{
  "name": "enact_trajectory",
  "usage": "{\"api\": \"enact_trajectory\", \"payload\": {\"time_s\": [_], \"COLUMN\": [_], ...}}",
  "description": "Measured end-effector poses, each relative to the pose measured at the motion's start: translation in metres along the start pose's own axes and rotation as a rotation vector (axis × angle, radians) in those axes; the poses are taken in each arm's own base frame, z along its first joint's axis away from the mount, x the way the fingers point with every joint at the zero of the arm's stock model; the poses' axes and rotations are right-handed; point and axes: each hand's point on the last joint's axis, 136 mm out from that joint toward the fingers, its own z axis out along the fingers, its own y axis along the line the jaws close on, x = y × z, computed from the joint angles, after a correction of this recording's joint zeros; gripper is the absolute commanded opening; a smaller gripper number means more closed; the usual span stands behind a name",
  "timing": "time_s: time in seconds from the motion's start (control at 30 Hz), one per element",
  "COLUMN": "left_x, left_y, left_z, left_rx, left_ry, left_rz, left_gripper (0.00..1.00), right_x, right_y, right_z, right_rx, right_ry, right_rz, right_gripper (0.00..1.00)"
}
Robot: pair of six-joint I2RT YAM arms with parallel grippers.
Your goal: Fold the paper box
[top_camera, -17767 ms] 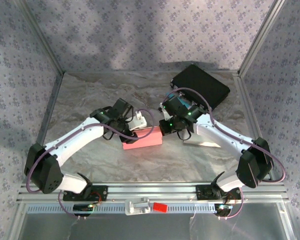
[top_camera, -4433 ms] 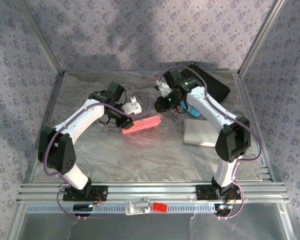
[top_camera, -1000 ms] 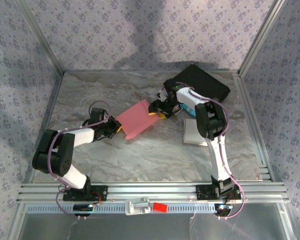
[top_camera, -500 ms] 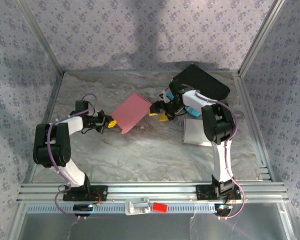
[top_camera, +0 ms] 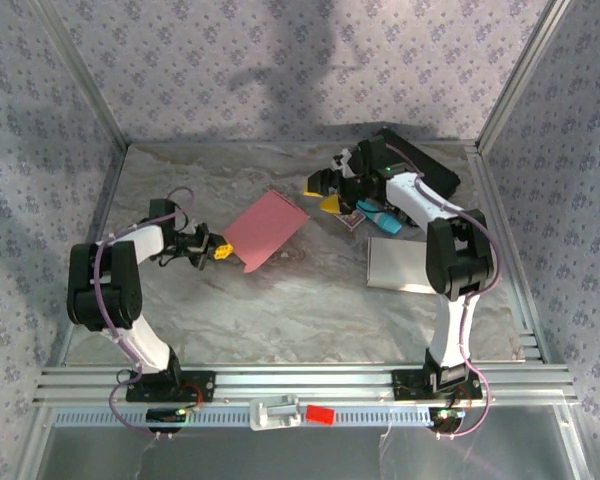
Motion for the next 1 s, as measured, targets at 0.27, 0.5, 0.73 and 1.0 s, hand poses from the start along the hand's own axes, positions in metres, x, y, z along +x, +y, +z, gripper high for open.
{"api": "enact_trajectory", "payload": {"time_s": [0.27,0.5,0.73,1.0], "left_x": [0.007,0.008,0.010,0.005], "left_y": [0.004,0.000,0.000,-0.012], "left_z": [0.002,0.000,0.002,-0.004], "left_rx": [-0.003,0.004,0.011,0.003], "left_ry": [0.041,0.050,0.076,0.056], "left_rz": [-0.011,-0.003,-0.004,0.060], "left_gripper": [0.00,0.00,0.01,0.22], "right_x": [0.002,0.017,0.017,0.020], "right_y": [-0.042,-0.039,-0.023,-0.037], "right_z": [0.051,0.078,0.087,0.078], "right_rx": [0.039,-0.005,-0.078,-0.059], "right_ry": [0.119,0.212,0.219,0.195], "right_rz": [0.050,0.078,0.145,0.354], "right_gripper": [0.89,0.77,0.45,0.29]}}
